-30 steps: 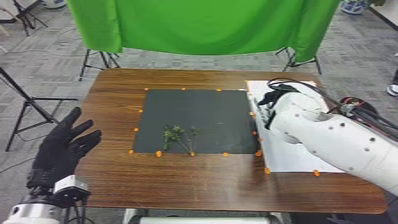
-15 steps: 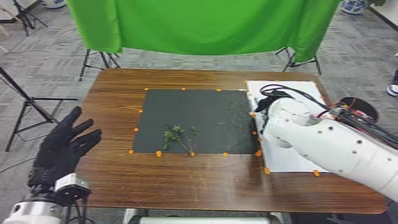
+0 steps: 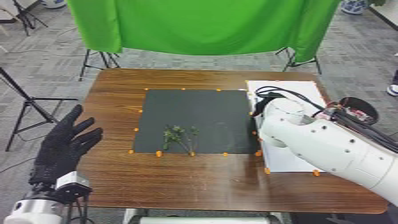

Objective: Arrange flowers

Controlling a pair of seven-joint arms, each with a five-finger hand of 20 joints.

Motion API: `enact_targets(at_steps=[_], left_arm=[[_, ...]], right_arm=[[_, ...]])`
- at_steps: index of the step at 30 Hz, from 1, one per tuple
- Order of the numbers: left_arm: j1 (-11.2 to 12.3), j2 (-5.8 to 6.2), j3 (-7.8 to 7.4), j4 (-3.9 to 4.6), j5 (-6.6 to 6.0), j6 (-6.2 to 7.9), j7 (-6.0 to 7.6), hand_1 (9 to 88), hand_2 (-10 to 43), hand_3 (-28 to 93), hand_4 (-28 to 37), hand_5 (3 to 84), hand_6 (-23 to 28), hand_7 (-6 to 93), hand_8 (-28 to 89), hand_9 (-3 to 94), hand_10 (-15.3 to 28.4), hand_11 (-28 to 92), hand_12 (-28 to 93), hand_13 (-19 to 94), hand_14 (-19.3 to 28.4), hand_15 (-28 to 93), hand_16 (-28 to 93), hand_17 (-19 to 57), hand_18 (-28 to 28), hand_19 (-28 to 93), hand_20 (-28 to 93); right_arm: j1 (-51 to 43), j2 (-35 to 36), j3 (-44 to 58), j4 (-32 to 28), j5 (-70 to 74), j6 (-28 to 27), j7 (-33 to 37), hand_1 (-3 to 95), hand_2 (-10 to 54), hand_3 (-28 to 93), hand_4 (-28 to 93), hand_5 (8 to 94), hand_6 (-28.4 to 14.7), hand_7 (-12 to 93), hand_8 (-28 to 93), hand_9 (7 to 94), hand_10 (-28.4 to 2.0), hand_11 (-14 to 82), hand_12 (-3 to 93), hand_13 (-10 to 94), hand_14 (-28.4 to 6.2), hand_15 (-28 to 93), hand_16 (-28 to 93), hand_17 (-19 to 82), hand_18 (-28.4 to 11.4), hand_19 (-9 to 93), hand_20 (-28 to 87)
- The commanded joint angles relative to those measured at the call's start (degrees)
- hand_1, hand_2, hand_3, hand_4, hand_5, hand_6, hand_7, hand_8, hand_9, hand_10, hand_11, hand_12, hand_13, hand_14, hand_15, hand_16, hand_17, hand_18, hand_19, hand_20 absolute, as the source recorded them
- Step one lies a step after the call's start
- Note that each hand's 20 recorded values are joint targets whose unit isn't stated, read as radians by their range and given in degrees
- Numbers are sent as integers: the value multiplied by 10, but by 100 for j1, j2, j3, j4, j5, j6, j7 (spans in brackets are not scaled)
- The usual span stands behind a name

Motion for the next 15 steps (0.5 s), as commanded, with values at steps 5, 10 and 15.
enact_targets(at_steps=[5,10,15], left_arm=[[-65,-14,38,46,17,-99,-112,308,66,634,-192,293,62,78,-74,250,178,222,117,197,276,555,-119,-60,284,570,-55],[-115,-158,21,50,116,-168,-234,307,66,636,-192,294,62,78,-74,250,178,223,116,197,276,557,-120,-60,284,570,-55],[-146,-234,12,55,170,-206,-309,307,66,636,-193,294,62,78,-74,250,178,223,116,197,276,557,-120,-59,284,570,-55]], right_arm=[[-44,-98,-668,231,-308,-3,-101,397,-14,722,-230,611,-60,180,-94,735,-167,246,163,775,-109,558,119,564,-134,932,-44],[-38,-82,-915,286,-515,230,-238,471,-50,714,-273,653,-46,219,10,772,-130,247,181,788,-85,540,129,558,-124,932,-51],[-28,-51,-1060,292,-637,457,-359,554,-80,688,-281,723,-26,256,49,862,-86,153,275,812,-61,519,146,560,-112,932,-36]])
